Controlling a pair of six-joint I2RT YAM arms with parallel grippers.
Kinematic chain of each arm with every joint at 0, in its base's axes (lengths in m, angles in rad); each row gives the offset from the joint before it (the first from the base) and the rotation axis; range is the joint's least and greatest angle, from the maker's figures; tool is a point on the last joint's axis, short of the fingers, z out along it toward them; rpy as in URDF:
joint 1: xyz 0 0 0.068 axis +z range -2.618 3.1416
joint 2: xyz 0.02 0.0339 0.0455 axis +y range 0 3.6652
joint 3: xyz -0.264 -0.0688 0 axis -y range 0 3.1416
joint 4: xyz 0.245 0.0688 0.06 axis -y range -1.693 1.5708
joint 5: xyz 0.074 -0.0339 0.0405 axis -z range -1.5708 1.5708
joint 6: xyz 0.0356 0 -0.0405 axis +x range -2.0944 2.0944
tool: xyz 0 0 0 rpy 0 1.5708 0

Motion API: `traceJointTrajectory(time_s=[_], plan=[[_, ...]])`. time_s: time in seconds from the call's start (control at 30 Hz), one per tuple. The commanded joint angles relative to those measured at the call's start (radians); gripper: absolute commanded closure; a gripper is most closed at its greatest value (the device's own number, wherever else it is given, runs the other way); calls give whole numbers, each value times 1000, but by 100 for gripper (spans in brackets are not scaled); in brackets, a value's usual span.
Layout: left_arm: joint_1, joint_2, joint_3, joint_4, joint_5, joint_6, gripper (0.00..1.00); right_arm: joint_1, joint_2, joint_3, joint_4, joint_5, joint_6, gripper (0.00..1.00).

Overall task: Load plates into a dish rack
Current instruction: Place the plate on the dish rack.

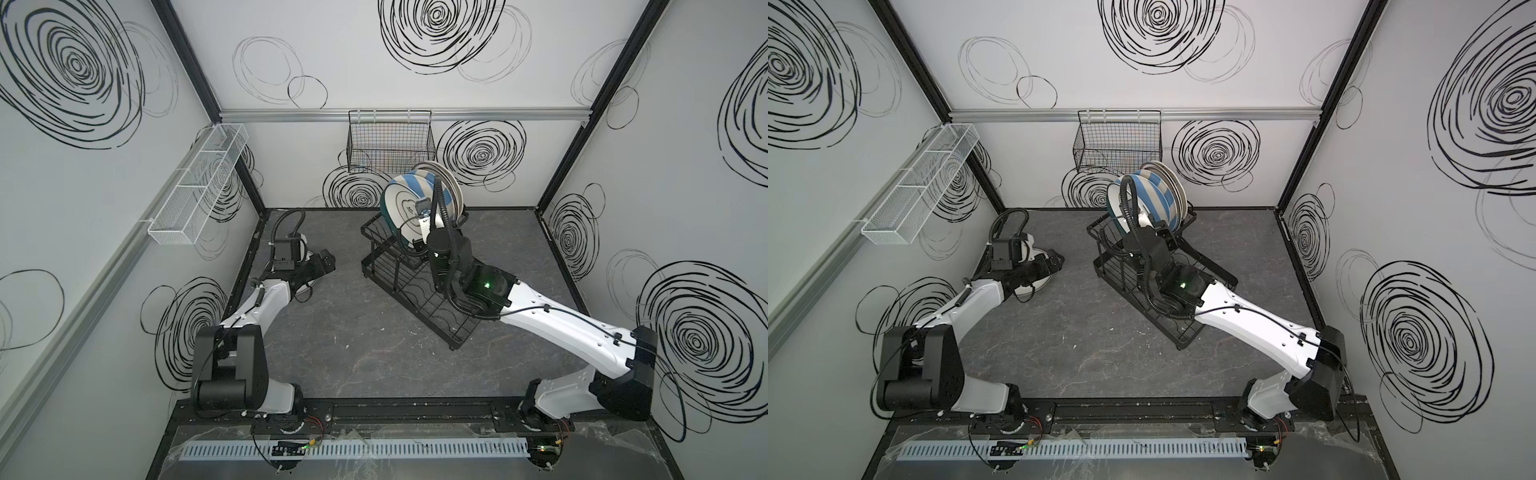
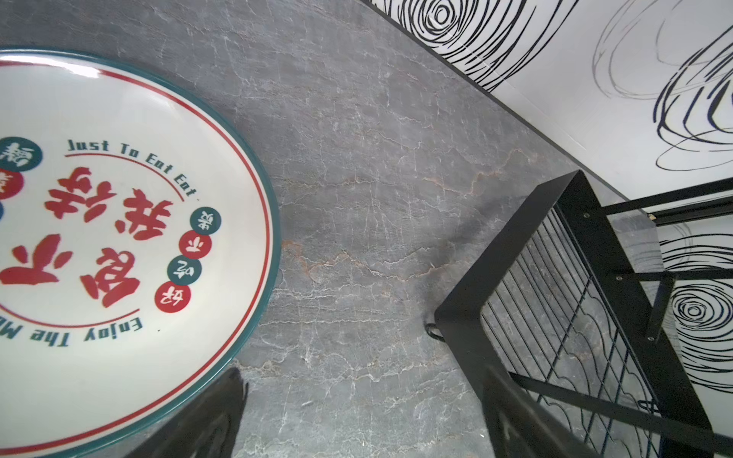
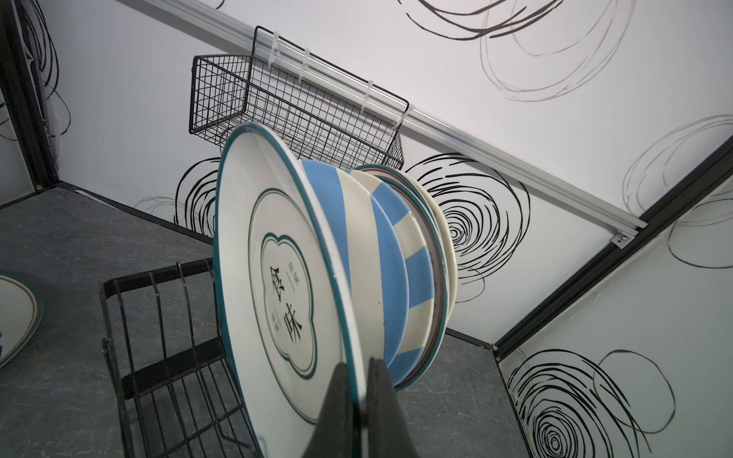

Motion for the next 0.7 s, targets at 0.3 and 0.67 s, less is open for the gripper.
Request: traceJointTrajectory(time_s=[0.3, 0.67], plan=[[16, 65, 37, 32, -77, -27, 4, -41, 52, 16, 52, -83, 7, 100], [-4, 162, 98, 31, -165, -26, 4, -59, 114, 37, 26, -108, 15, 88]])
